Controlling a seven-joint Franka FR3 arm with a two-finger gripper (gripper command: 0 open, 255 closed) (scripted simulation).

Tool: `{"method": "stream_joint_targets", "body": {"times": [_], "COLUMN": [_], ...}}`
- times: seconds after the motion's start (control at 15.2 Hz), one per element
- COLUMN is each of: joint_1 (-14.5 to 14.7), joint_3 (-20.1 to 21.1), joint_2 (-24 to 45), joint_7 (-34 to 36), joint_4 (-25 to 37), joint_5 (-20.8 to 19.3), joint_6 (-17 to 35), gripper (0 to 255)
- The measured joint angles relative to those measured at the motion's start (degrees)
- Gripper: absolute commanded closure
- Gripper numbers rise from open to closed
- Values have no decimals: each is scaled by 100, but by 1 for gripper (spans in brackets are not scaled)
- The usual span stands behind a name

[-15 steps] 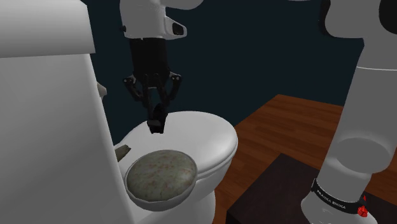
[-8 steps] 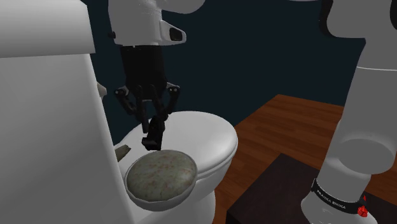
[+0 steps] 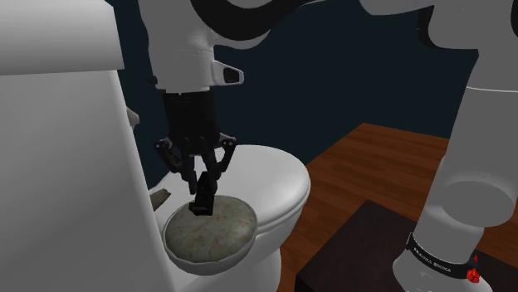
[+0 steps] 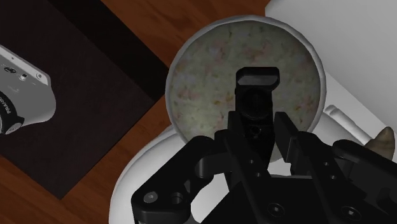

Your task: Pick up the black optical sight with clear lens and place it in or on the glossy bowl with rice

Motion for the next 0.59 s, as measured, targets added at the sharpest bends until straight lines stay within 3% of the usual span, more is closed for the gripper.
{"method": "stream_joint_targets", "body": {"times": [0.59], "joint_1": [3], "joint_3": [0], "joint_2": [21], "joint_7": [-8], "joint_4": [-252], "joint_5": [-12], "joint_6": [268], "gripper": [255]}}
